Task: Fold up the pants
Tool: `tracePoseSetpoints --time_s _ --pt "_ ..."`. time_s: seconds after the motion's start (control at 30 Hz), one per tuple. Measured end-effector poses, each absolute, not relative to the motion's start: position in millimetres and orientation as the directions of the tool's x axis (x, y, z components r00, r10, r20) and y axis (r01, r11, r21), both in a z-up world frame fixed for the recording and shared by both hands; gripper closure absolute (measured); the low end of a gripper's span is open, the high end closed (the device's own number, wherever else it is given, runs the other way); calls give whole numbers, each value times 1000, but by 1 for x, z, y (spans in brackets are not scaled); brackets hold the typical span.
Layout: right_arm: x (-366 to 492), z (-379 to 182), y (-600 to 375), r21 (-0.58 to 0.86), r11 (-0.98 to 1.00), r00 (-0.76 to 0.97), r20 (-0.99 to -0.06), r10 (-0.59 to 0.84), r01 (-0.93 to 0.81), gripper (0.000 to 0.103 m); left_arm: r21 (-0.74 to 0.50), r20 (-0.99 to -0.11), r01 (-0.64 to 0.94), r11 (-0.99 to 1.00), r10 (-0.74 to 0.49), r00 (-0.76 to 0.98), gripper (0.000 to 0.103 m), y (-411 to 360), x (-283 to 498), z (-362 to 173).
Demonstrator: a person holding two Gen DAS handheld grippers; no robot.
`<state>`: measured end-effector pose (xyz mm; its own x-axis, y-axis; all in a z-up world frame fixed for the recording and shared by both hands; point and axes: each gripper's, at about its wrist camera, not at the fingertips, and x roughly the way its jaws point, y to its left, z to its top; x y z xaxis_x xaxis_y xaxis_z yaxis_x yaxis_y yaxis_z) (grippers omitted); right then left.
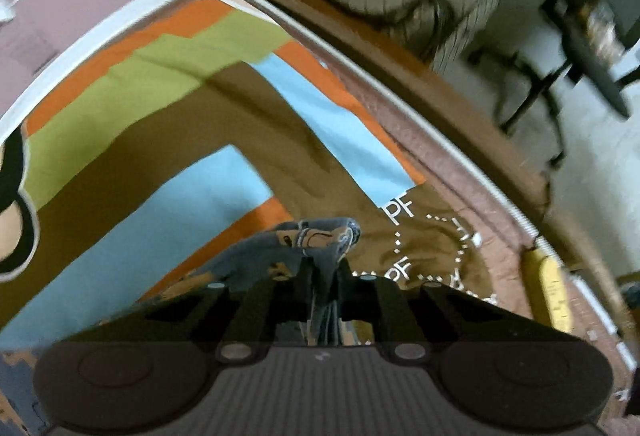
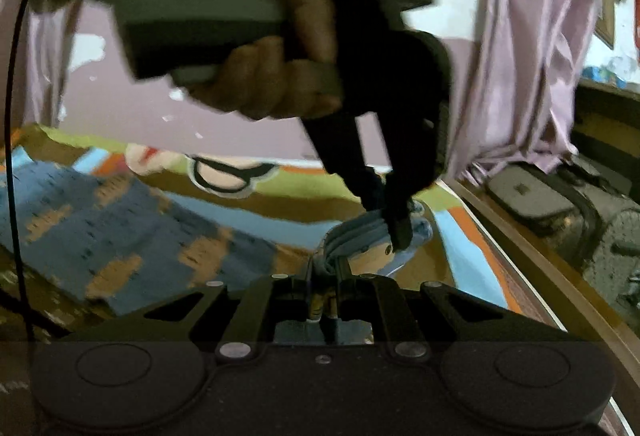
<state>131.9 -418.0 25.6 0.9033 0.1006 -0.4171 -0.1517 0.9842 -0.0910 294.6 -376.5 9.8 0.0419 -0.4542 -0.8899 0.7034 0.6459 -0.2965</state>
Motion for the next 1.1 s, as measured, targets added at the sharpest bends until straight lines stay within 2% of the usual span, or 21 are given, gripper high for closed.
tracePoseSetpoints --time_s 0.13,0.3,0.6,0.7,0.77,0.83,0.93,1.03,1.07,1.1 --pt "136 39 -392 -60 969 888 -416 194 -240 92 -388 -838 641 662 -543 53 91 -311 303 18" --pt "149 40 -352 -26 944 848 -449 282 -328 92 -434 -814 572 696 -575 81 91 -243 317 6" --pt "171 14 -287 11 922 761 -560 327 -388 92 -485 -787 542 686 -613 71 91 -166 334 -41" --pt "172 6 -268 -23 916 743 -593 311 -401 92 -510 -765 553 659 -642 59 90 -145 338 -57" --pt "174 -2 -258 -39 917 733 -614 291 -397 92 -547 -749 521 655 -661 44 85 -129 343 -71" --pt "175 -9 -252 -51 921 727 -632 270 -386 91 -579 -739 488 654 -673 26 65 -118 348 -85" --pt "173 -15 -247 -73 926 733 -636 242 -370 88 -632 -703 443 636 -711 17 52 -103 353 -98" --pt "171 -18 -240 -96 928 741 -634 221 -359 79 -662 -671 438 609 -741 17 47 -99 355 -105" --pt "171 -19 -237 -109 927 744 -633 215 -360 76 -654 -677 442 614 -736 19 48 -100 355 -106" --pt "169 -18 -235 -127 924 747 -632 206 -362 71 -642 -689 444 625 -724 25 53 -102 354 -107"
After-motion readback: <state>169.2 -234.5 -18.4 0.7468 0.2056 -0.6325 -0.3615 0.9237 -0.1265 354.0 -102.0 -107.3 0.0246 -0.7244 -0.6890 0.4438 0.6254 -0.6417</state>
